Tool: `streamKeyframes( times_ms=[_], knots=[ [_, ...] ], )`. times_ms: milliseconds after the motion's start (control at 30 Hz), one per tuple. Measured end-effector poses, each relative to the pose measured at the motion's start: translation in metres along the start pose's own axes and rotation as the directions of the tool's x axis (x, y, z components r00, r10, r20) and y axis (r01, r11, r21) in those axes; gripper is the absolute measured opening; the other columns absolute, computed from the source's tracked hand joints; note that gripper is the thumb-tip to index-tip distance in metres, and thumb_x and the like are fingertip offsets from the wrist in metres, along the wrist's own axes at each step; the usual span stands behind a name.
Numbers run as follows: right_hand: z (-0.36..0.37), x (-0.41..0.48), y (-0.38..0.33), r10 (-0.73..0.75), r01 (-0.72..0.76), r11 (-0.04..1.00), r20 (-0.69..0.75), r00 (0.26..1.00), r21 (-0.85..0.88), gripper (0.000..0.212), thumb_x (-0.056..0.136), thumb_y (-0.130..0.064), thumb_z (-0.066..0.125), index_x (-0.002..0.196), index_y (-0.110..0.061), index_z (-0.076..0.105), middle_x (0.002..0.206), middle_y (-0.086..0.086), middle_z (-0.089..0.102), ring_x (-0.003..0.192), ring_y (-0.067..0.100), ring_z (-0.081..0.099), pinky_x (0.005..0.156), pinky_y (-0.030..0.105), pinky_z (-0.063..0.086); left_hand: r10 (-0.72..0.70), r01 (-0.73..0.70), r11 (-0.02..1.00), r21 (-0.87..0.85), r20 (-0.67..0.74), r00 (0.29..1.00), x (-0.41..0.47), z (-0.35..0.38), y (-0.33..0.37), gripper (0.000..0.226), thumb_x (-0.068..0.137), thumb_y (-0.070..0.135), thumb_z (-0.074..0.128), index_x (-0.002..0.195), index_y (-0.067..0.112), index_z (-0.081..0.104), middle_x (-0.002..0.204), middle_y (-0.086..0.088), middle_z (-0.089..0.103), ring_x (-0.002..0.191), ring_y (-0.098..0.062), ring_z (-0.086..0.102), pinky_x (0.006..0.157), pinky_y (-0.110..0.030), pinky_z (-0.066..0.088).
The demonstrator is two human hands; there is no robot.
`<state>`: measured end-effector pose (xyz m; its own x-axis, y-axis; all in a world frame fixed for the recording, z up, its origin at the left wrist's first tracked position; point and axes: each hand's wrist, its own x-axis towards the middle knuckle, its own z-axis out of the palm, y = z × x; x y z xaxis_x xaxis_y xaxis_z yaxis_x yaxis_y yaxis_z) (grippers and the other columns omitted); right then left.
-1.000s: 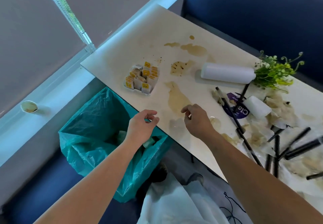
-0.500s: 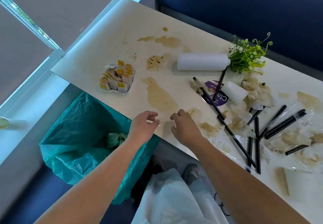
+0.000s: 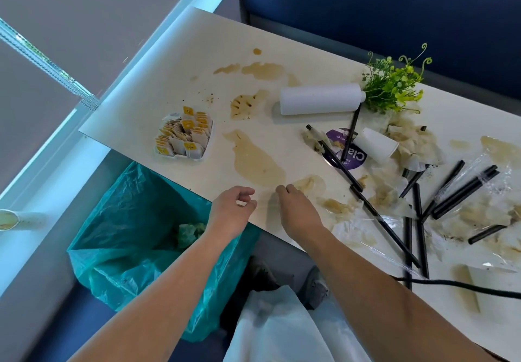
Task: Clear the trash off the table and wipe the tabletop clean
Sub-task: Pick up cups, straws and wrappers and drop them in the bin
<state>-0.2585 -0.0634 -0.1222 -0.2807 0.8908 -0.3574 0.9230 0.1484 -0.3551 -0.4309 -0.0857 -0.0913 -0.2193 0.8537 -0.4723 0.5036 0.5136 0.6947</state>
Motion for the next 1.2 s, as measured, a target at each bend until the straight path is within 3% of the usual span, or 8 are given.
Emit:
streamKeyframes(
  times_ms=[300,467,700,767,867,1033,1100,1200],
  knots=[
    [-0.012,0.011,0.0,0.022,-0.019,0.999,0.07,0.997,-0.048,0.022,0.092,0.001,0.054,0.11,-0.011,0.053,0.109,0.006,0.051,0.078,0.025,0.046,0.066,0.036,0.042,-0.002,0.003,1.0,0.02,-0.041,0.999,0.003,0.001,0.013,0.022,0.095,0.03,0.07,0.117,0.033,0.069,0.104,0.014,0.067,0.086,-0.004,0.062,0.07,-0.017,0.044],
    [-0.033,0.027,-0.006,0.149,-0.121,0.931,-0.055,0.987,0.345,0.009,0.093,-0.012,0.052,0.096,-0.012,0.06,0.097,0.005,0.06,0.085,0.024,0.059,0.073,0.036,0.053,-0.013,0.014,1.0,0.01,-0.134,0.991,0.008,-0.003,0.029,0.029,0.096,0.037,0.066,0.124,0.03,0.063,0.102,0.015,0.064,0.09,-0.006,0.06,0.075,-0.026,0.046],
    [-0.087,0.052,-0.015,0.2,-0.055,0.741,-0.142,0.969,0.669,0.003,0.087,-0.016,0.061,0.087,-0.013,0.063,0.085,-0.001,0.064,0.074,0.012,0.059,0.058,0.023,0.044,-0.044,0.033,0.994,-0.103,-0.113,0.993,0.026,-0.014,0.076,0.053,0.096,0.056,0.057,0.137,0.023,0.06,0.122,0.001,0.068,0.108,-0.021,0.066,0.098,-0.048,0.055],
    [-0.104,0.056,-0.014,0.196,-0.046,0.697,-0.128,0.972,0.716,0.008,0.087,-0.017,0.063,0.089,-0.01,0.066,0.085,0.0,0.067,0.076,0.013,0.06,0.06,0.022,0.045,-0.008,-0.008,0.989,-0.149,-0.109,0.994,0.031,-0.015,0.095,0.039,0.098,0.053,0.056,0.124,0.027,0.069,0.111,0.001,0.071,0.1,-0.021,0.069,0.093,-0.049,0.057],
    [-0.127,0.058,-0.009,0.156,-0.047,0.573,-0.053,0.986,0.818,0.009,0.088,-0.017,0.066,0.085,-0.01,0.069,0.08,0.003,0.073,0.06,0.009,0.058,0.056,0.024,0.045,0.021,-0.043,0.97,-0.239,-0.092,0.996,0.037,-0.014,0.125,0.027,0.1,0.044,0.059,0.116,0.028,0.074,0.093,0.006,0.074,0.092,-0.02,0.071,0.083,-0.043,0.061],
    [-0.156,0.052,0.013,0.086,-0.011,0.482,-0.035,0.996,0.876,0.019,0.091,-0.018,0.069,0.085,-0.001,0.07,0.075,0.013,0.071,0.051,0.015,0.048,0.047,0.025,0.039,0.112,-0.122,0.956,-0.267,-0.052,0.992,0.04,-0.005,0.161,0.012,0.098,0.034,0.066,0.098,0.03,0.078,0.085,0.008,0.078,0.085,-0.017,0.074,0.068,-0.03,0.057],
    [-0.167,0.049,0.025,0.043,0.013,0.502,-0.04,0.998,0.865,0.021,0.092,-0.021,0.07,0.089,0.001,0.071,0.073,0.008,0.07,0.051,0.014,0.049,0.048,0.024,0.039,0.127,-0.138,0.95,-0.28,-0.057,0.99,0.038,-0.001,0.17,0.012,0.097,0.033,0.069,0.098,0.027,0.079,0.084,0.004,0.078,0.081,-0.017,0.073,0.065,-0.029,0.055],
    [-0.182,0.044,0.046,-0.023,0.056,0.692,-0.055,0.998,0.719,0.014,0.092,-0.025,0.067,0.09,-0.012,0.072,0.075,0.001,0.072,0.056,0.008,0.057,0.051,0.019,0.044,0.123,-0.134,0.947,-0.293,-0.055,0.991,0.038,0.007,0.178,0.01,0.095,0.033,0.071,0.096,0.027,0.079,0.085,0.007,0.078,0.077,-0.016,0.072,0.066,-0.03,0.056]
  ],
)
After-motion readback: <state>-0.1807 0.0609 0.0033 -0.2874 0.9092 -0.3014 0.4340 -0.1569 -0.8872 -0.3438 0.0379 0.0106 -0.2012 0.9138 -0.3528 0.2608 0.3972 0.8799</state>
